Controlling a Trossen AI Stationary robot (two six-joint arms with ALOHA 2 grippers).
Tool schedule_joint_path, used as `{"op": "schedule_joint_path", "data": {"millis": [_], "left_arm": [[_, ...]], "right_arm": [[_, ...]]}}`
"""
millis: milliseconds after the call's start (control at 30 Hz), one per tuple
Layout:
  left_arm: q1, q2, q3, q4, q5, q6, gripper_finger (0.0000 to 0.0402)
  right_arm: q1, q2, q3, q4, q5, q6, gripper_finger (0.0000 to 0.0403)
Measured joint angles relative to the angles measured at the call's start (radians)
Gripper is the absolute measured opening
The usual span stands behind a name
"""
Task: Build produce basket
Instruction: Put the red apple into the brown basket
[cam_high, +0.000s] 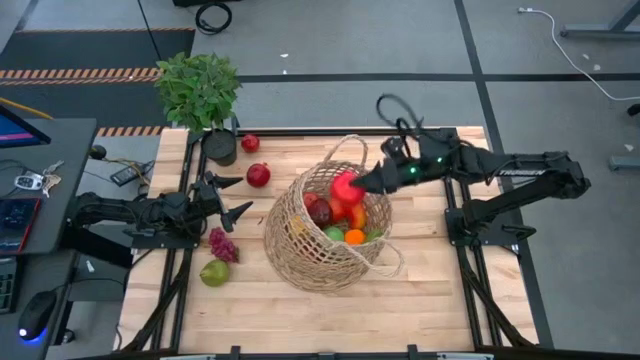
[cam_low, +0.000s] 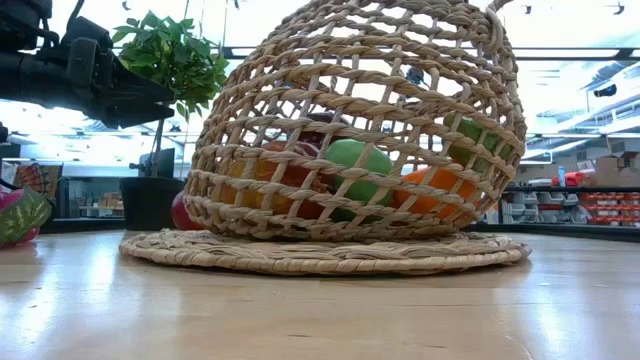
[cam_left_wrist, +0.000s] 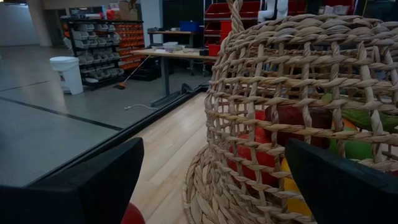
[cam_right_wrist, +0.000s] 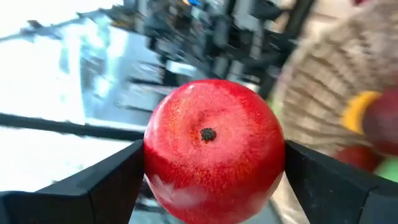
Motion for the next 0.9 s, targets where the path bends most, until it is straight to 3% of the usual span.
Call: {"op": "schedule_joint_path", "data": {"millis": [133,267,400,900], "left_arm": [[0.000,0.000,0.000,0.000,0.000,0.000,0.0398],[0.000,0.000,0.000,0.000,0.000,0.000,0.0398],[0.000,0.000,0.000,0.000,0.000,0.000,0.0398],[0.000,0.000,0.000,0.000,0.000,0.000,0.0398]], "right_arm": [[-0.033,0.000,0.000,0.203,0.033,0.071,0.0368],[-0.055,0.000,0.000,0.500,0.050,0.046,0.0368],[-0.074,0.000,0.000,0.672,0.056,0.016,0.0368],[-0.079,0.000,0.000,0.629,0.041,0.013,0.0368]]}}
